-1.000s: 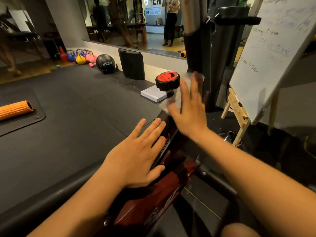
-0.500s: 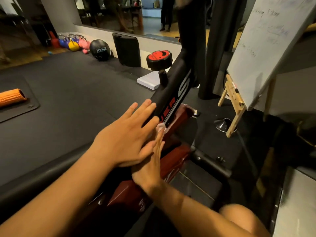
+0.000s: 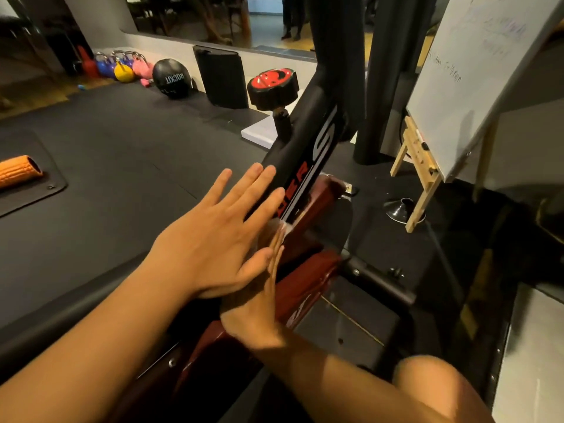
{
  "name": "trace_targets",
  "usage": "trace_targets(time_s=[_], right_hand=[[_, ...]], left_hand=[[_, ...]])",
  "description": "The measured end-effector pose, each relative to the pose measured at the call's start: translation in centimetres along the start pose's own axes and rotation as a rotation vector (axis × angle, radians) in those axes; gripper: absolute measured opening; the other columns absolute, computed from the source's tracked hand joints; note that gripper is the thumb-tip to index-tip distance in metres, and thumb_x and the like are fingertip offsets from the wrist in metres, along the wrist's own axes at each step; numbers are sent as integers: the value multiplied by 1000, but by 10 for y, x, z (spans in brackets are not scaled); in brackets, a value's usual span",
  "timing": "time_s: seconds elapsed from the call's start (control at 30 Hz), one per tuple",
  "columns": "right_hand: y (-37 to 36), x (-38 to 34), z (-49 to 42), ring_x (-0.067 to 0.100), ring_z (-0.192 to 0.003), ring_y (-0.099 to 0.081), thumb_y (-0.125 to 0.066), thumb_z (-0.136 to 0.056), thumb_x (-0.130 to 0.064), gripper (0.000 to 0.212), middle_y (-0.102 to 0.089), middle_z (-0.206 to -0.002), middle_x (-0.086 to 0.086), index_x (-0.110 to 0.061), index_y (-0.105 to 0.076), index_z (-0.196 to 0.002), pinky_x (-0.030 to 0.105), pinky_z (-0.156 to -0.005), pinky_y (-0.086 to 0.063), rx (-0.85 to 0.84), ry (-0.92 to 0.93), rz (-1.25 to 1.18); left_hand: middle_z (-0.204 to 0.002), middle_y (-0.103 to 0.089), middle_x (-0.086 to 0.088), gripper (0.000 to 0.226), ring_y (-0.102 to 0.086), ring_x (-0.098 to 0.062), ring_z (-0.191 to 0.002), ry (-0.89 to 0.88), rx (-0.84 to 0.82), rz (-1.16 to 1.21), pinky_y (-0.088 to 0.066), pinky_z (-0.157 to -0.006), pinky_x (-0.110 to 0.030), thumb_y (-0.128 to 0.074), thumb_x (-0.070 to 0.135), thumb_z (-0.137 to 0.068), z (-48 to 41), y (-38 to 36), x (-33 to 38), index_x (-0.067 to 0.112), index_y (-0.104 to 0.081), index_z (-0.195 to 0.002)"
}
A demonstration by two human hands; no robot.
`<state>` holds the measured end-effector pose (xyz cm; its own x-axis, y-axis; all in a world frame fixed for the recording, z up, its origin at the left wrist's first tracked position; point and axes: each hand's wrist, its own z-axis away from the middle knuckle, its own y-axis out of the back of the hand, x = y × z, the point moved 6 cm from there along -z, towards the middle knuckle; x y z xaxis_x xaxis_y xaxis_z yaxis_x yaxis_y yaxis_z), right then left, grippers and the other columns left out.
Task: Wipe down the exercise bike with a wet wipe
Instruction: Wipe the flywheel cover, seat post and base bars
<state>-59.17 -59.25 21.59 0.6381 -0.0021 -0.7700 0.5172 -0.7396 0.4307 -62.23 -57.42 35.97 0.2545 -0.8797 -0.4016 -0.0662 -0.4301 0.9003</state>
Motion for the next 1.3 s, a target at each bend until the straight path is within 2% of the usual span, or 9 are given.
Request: trace_targets(time_s=[0.17, 0.3, 0.4, 0.5, 0.67, 1.07, 1.17, 1.23, 1.3], right_hand=[[35, 15, -69, 26, -148, 21, -42, -102, -32, 77, 20, -160, 15, -4, 7, -154, 56, -118, 9, 71, -162, 33], [92, 8, -167, 35, -148, -4, -21, -106, -24, 48, -12, -159, 24, -6, -24, -151, 61, -116, 0, 182, -282, -50], [129, -8, -221, 24, -150, 0, -11, -98, -55, 72, -13, -162, 16, -9, -26, -151, 53, -118, 11, 281, -242, -104], [153, -28, -247, 25, -150, 6, -23, -91, -54, 81, 4, -164, 11, -10, 1, -155, 53, -119, 7, 341, -121, -124], [141, -39, -252, 26, -151, 5, -14, -90, -72, 90, -4, -163, 12, -12, -3, -156, 55, -119, 2, 242, 62, 39], [146, 3, -237, 24, -150, -7, -6, -82, -81, 92, -16, -162, 8, -25, -2, -155, 52, -121, 0, 196, -216, -21], [156, -43, -258, 19, -99, -58, -29, -100, -48, 46, -58, -105, 10, -13, -42, -126, 33, -81, -46, 130, -118, 110], [165, -66, -265, 8, -66, -48, -35, -102, -30, 17, -46, -72, -4, -18, -46, -98, 27, -62, -37, 130, -20, 171], [172, -85, -267, 4, -66, -46, -38, -102, -22, 16, -44, -77, -9, -17, -44, -115, 20, -60, -35, 142, 96, 206]], left_hand=[[-163, -6, -19, 79, -3, -31, -152, 16, -8, 9, -18, -120, -57, -22, 60, -97, 1, -1, -1, 8, -15, -157], [-164, 1, -17, 81, 5, -29, -153, 47, -30, 28, -13, -122, -56, -18, 62, -96, 1, -2, -3, 11, -6, -157], [-164, 5, -16, 82, 8, -28, -152, 60, -50, 50, -10, -122, -55, -17, 63, -96, 1, -3, -3, 11, -3, -157], [-164, 12, -14, 84, 11, -26, -152, 74, -66, 78, -8, -123, -52, -15, 64, -95, 1, -5, -3, 9, 2, -156], [-162, 17, -13, 85, 14, -24, -151, 85, -72, 105, -5, -124, -49, -15, 63, -94, 0, -5, -5, 7, 4, -156], [-158, 32, -10, 86, 28, -21, -147, 100, -194, 74, 4, -123, -48, -17, 63, -96, 0, -7, -4, 10, 19, -153], [-158, 32, -10, 85, 28, -21, -147, 104, -190, 80, 5, -123, -48, -17, 62, -96, -2, -6, -4, 10, 18, -154], [-158, 33, -10, 85, 29, -21, -147, 107, -193, 85, 5, -123, -47, -17, 62, -97, -2, -6, -4, 10, 19, -154], [-157, 35, -9, 85, 31, -20, -146, 110, -201, 81, 7, -123, -47, -16, 62, -96, -2, -6, -4, 11, 20, -153]])
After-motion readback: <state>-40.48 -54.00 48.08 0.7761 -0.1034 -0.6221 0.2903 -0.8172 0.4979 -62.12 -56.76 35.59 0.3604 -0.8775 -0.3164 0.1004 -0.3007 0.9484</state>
